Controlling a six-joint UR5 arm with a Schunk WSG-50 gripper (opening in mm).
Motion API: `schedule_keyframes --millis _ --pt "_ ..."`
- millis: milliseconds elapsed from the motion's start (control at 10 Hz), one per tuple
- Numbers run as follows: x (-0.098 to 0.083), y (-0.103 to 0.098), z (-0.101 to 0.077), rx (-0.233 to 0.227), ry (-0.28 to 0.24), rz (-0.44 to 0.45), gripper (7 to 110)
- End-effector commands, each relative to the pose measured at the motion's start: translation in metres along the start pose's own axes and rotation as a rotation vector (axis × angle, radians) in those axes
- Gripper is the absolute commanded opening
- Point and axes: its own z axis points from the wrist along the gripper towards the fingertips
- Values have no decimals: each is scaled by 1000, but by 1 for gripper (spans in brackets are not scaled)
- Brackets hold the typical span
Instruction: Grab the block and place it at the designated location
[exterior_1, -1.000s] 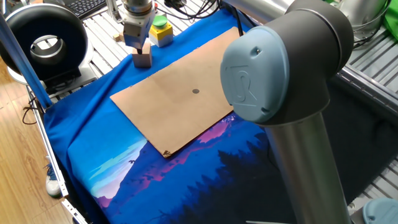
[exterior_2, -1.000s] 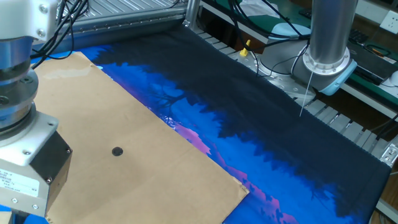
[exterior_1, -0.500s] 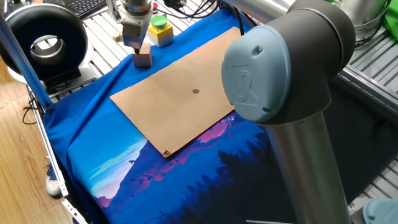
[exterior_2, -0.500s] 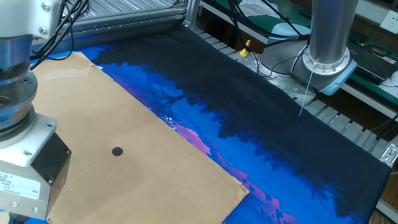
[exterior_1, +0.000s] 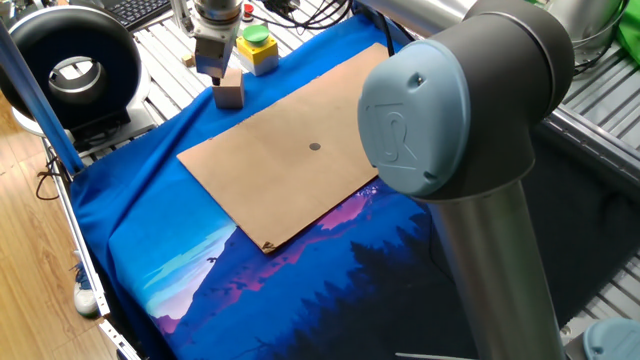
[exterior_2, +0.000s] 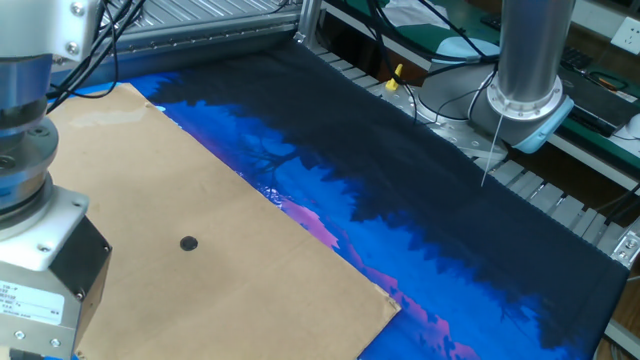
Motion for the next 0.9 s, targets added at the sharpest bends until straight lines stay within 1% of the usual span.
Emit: schedule_keyframes --millis 0,600,700,800 --pt "-4 1 -1 -10 -20 1 66" --pt "-3 5 -5 -26 -16 3 66" --pt "-2 4 -5 -21 -10 5 66" --pt "-3 5 -5 -26 -16 9 66"
